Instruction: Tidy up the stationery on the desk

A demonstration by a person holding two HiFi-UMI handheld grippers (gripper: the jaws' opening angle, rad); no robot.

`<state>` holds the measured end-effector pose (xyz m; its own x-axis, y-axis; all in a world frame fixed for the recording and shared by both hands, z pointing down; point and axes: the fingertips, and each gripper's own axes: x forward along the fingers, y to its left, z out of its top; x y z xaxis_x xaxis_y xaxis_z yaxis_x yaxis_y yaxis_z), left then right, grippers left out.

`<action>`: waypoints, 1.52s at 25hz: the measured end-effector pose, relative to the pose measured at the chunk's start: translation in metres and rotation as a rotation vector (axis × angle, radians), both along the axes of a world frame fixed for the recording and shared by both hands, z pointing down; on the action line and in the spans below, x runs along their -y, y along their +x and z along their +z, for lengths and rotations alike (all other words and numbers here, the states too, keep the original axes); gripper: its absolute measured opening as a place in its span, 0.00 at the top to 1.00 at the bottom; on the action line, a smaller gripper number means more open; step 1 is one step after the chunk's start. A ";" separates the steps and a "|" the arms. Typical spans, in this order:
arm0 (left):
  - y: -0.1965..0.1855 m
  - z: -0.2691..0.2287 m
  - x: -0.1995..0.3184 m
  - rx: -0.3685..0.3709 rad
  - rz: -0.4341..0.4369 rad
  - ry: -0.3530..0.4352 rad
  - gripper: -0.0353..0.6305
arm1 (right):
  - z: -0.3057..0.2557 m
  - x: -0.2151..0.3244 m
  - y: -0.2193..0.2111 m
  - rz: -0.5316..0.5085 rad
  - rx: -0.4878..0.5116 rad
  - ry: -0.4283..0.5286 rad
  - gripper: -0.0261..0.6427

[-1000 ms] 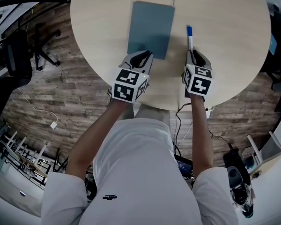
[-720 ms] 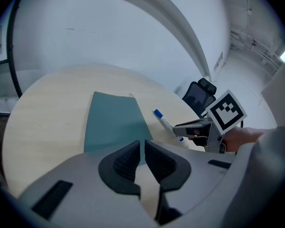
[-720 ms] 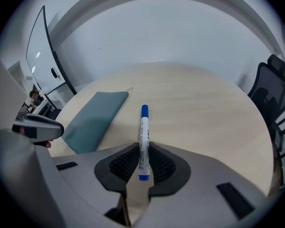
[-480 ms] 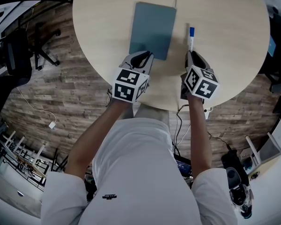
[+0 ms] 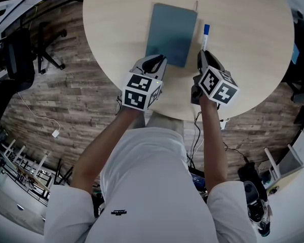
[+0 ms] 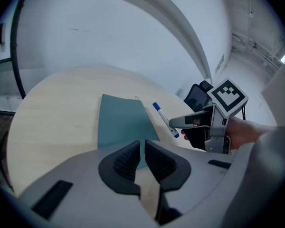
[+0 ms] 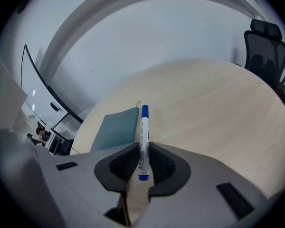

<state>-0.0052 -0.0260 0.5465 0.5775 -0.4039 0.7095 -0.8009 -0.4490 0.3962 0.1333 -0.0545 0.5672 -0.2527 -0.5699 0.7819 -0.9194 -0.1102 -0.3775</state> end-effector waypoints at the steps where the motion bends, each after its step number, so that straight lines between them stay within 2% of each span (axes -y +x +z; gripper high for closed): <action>1: -0.003 0.000 0.002 0.000 -0.002 -0.001 0.88 | 0.001 0.002 -0.002 0.010 0.010 -0.003 0.83; 9: -0.021 0.003 0.009 0.001 -0.004 -0.007 0.88 | 0.014 0.009 -0.018 0.089 0.085 -0.047 0.83; 18: -0.024 0.006 0.013 -0.003 0.014 -0.018 0.88 | 0.026 0.011 -0.030 0.042 0.097 -0.077 0.83; 22: -0.025 0.006 0.010 -0.007 0.030 -0.020 0.88 | 0.024 0.013 -0.034 0.013 0.148 -0.068 0.83; 25: -0.027 0.005 0.008 -0.012 0.036 -0.018 0.88 | 0.022 0.012 -0.035 0.000 0.172 -0.063 0.77; 38: -0.037 -0.023 -0.003 -0.018 0.050 0.017 0.88 | -0.012 -0.007 -0.040 0.024 0.100 -0.010 0.73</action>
